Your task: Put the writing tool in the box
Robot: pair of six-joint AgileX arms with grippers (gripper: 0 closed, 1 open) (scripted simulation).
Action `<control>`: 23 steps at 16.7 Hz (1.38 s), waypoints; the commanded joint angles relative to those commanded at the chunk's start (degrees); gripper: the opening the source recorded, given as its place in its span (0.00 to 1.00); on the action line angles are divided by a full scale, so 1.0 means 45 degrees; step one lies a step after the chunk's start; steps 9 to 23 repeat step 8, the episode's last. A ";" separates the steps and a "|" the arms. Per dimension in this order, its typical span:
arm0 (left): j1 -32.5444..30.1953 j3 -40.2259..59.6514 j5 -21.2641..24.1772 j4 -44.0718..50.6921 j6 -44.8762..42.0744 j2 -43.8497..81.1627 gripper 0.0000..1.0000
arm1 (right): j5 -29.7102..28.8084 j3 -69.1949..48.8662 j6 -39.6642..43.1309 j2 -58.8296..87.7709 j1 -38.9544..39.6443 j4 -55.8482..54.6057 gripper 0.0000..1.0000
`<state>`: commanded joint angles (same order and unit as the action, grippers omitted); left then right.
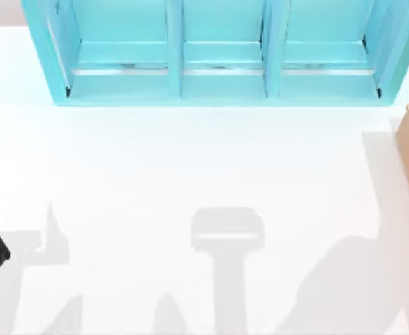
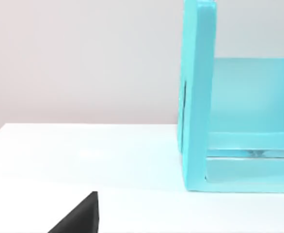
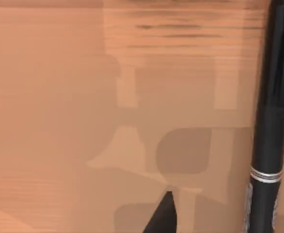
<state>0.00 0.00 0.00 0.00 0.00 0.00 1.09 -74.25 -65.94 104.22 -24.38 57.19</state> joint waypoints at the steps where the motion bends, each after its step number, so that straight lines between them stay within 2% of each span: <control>1: 0.0000 0.0000 0.0000 0.0000 0.0000 0.0000 1.00 | 0.0000 0.0000 0.0000 0.0000 0.0000 0.0000 0.90; 2: 0.0000 0.0000 0.0000 0.0000 0.0000 0.0000 1.00 | 0.0000 0.0000 0.0000 0.0000 0.0000 0.0000 0.98; 3: 0.0000 0.0000 0.0000 0.0000 0.0000 0.0000 1.00 | 0.0000 0.0000 0.0000 0.0000 0.0000 0.0000 1.00; 23: 0.0000 0.0000 0.0000 0.0000 0.0000 0.0000 1.00 | 0.0000 0.0000 0.0000 0.0000 0.0000 0.0000 1.00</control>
